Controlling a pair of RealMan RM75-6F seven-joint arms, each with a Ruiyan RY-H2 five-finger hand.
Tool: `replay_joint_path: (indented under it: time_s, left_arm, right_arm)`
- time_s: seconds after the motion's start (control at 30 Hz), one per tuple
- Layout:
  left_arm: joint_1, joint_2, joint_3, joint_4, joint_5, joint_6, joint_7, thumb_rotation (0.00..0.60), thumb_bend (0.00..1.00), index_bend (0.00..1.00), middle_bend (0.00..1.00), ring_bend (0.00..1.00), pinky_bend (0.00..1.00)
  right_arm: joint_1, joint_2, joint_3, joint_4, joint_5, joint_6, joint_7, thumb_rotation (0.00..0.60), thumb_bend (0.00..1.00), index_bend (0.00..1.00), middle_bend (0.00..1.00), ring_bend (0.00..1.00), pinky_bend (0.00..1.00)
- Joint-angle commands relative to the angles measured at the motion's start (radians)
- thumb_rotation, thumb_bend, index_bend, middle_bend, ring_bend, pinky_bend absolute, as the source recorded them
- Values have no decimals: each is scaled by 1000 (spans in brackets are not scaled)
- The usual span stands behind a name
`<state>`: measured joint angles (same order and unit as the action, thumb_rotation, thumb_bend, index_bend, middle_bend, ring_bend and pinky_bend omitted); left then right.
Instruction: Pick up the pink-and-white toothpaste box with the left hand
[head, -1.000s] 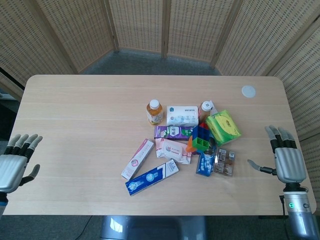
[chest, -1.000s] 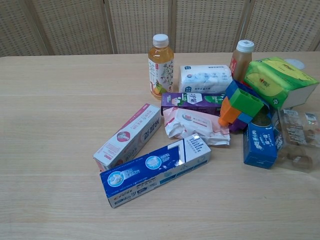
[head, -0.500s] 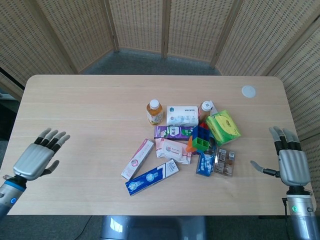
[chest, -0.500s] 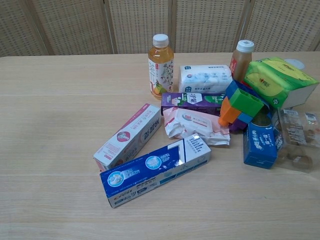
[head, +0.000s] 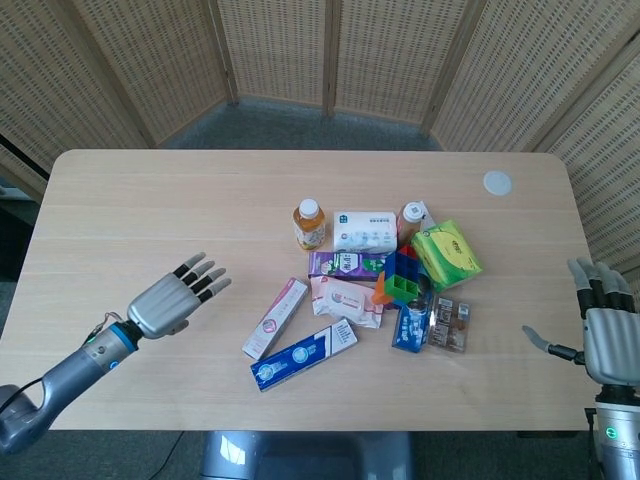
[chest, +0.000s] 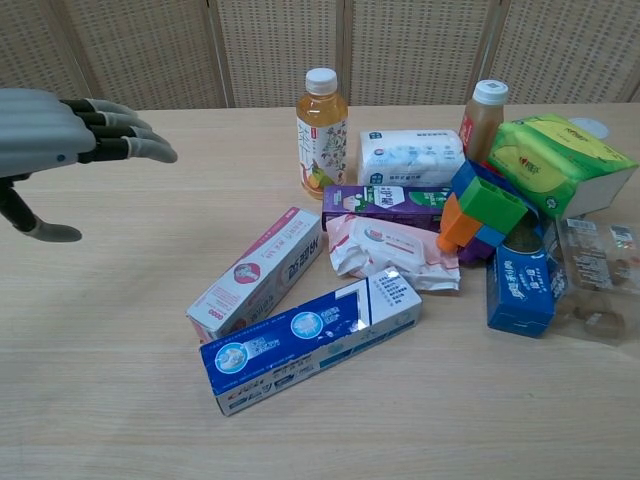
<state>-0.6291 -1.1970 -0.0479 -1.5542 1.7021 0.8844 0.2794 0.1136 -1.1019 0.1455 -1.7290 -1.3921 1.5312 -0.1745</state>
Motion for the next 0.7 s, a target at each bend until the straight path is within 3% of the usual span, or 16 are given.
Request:
replay_joint_path:
  time_s: [0.03, 0.27, 0.7]
  left_arm:
    - [-42, -61, 5, 59, 28, -10, -33, 600, 245, 0, 0, 0, 0]
    - [-107, -173, 26, 183, 81, 3, -97, 600, 195, 0, 0, 0, 0]
    - [-215, -336, 46, 327, 95, -41, -130, 600, 195, 0, 0, 0, 0]
  right_arm:
    - [-3, 4, 1, -3, 1, 3, -2, 318, 29, 0, 0, 0, 0]
    - [-7, 10, 4, -11, 4, 5, -9, 310, 30, 0, 0, 0, 0]
    - [-27, 28, 7, -10, 10, 23, 5, 314, 31, 0, 0, 0, 0]
